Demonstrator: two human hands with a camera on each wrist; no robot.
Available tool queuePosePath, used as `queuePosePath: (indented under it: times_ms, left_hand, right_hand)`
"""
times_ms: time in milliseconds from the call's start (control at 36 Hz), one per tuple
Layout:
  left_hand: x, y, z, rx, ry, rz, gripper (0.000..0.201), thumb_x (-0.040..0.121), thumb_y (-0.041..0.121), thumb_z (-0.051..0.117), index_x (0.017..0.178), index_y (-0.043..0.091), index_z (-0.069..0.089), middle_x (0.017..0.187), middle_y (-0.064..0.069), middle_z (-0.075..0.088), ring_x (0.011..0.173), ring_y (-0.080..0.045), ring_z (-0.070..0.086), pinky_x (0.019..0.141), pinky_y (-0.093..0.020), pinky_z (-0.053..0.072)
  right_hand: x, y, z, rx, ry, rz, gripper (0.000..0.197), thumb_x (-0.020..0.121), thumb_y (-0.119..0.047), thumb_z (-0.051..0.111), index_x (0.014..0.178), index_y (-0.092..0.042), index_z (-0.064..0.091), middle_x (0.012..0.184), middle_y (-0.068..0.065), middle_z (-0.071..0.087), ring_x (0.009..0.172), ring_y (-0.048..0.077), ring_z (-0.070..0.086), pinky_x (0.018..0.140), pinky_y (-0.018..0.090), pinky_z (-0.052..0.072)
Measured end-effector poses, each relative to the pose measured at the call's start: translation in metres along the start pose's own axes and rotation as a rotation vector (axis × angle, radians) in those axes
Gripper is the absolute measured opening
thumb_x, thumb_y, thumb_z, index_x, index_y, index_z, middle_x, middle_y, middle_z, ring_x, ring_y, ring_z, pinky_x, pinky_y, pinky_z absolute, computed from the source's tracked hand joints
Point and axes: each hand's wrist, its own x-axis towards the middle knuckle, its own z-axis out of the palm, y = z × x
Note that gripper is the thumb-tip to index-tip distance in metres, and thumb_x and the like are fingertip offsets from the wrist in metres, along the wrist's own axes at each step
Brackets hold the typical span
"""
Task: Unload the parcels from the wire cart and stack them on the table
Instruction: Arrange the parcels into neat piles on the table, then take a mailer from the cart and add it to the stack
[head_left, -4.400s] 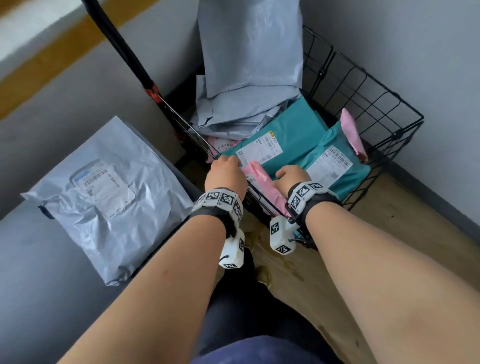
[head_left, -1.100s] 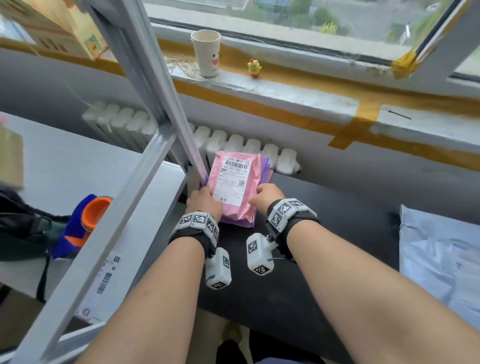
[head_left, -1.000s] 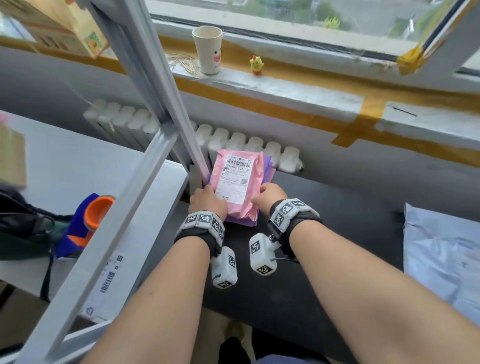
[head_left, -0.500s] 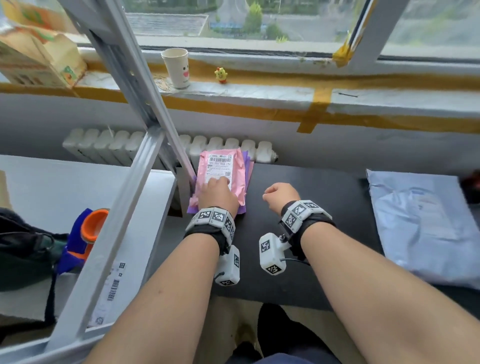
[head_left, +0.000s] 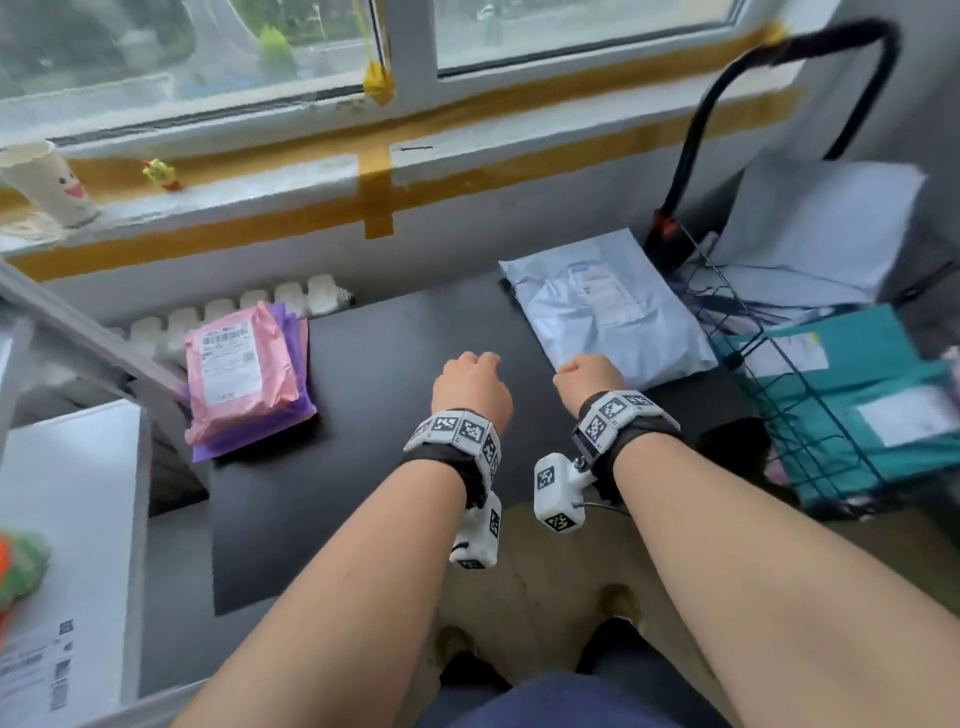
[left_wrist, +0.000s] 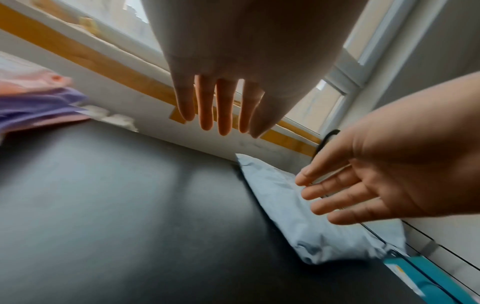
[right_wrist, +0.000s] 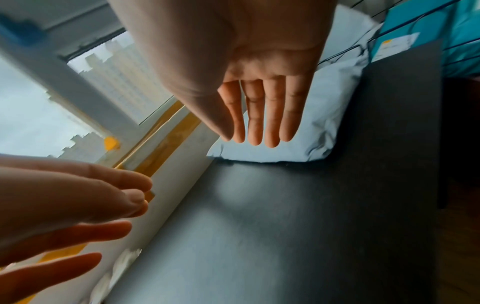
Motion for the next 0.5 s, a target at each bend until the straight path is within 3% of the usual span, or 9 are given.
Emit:
queuePosePath:
  times_ms: [111,222,333,417,500]
  left_hand:
    - [0.005,0.063,0.019,0.056,-0.025,0.077,0.04,0.094,0.018,0.043,0.134,0.017,0.047,0.134,-0.008,0.047,0.124,-0.028,0.041,0.096,-0.037,0.037]
    - [0.011,0.133,0.044,0.04,-0.033,0.11,0.042,0.094,0.017,0.043,0.135,0.018,0.047,0.135,-0.007,0.047,0.124,-0.027,0.041,0.097,-0.037,0.038]
    - [0.011,0.205,0.082,-0.025,-0.088,0.084,0.043,0.094,0.016,0.04,0.137,0.02,0.046,0.139,-0.007,0.044,0.125,-0.026,0.043,0.1,-0.037,0.039]
    - [0.008,0.258,0.116,-0.03,-0.118,0.137,0.043,0.094,0.015,0.041,0.136,0.019,0.048,0.138,-0.009,0.045,0.126,-0.028,0.042,0.104,-0.037,0.036]
    - [0.004,0.3,0.144,-0.041,-0.14,0.191,0.042,0.094,0.018,0.042,0.136,0.018,0.048,0.141,-0.008,0.043,0.13,-0.027,0.038,0.107,-0.037,0.034]
  right_hand:
    - [0.01,0.046,-0.043,0.02,0.064,0.017,0.03,0.097,-0.011,0.042,0.113,0.001,0.063,0.12,0.017,0.063,0.112,0.033,0.058,0.087,0.032,0.045]
    - [0.026,0.107,-0.095,0.061,0.08,0.051,0.025,0.095,-0.012,0.044,0.106,-0.001,0.064,0.115,0.017,0.064,0.106,0.033,0.06,0.076,0.029,0.042]
    - [0.045,0.178,-0.146,0.048,0.083,0.093,0.027,0.094,-0.014,0.048,0.11,-0.002,0.066,0.116,0.014,0.065,0.108,0.033,0.059,0.086,0.031,0.047]
    - [0.063,0.229,-0.175,0.06,0.096,0.151,0.017,0.091,-0.014,0.051,0.088,-0.005,0.064,0.094,0.013,0.064,0.09,0.035,0.057,0.074,0.03,0.046]
    - [0.078,0.271,-0.195,0.059,0.12,0.21,0.023,0.09,-0.011,0.05,0.067,-0.01,0.047,0.072,0.009,0.05,0.077,0.03,0.047,0.065,0.028,0.038]
